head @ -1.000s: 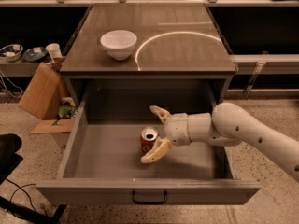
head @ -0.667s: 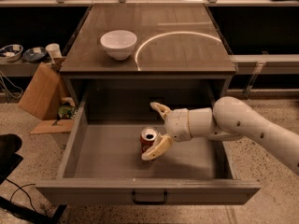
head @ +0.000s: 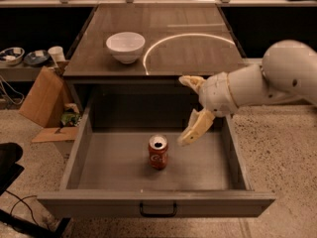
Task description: Place coke can into top drawer
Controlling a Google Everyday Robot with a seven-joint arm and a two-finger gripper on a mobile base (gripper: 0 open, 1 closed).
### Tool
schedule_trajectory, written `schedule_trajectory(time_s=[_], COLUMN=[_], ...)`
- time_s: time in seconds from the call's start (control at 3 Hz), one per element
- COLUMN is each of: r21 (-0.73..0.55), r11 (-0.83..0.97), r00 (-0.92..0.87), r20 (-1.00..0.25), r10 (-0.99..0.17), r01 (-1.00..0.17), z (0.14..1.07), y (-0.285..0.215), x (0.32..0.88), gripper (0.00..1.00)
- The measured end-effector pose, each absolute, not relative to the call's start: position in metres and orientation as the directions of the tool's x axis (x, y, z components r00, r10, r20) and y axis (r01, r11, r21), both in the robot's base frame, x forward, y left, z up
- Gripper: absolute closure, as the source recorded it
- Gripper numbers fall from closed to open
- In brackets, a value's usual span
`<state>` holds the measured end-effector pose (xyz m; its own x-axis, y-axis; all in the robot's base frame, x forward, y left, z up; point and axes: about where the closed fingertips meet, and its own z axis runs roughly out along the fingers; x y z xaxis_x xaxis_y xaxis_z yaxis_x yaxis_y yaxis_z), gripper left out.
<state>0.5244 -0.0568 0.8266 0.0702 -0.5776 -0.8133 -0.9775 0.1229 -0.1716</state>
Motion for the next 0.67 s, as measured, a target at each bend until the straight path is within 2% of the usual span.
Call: schedule_trajectory(time_s=[0.33,0.67], r21=[-0.193,-0.154], r11=[0.033,-0.03], r00=[0.119,0.127], r20=[-0.722,-0.665], r10=[-0.682,-0.736], r01=[-0.981,-0.988], z=[0.88,0.909], y=[-0.088,-0.102], x=[0.52,0.52], gripper=[0.0,0.0])
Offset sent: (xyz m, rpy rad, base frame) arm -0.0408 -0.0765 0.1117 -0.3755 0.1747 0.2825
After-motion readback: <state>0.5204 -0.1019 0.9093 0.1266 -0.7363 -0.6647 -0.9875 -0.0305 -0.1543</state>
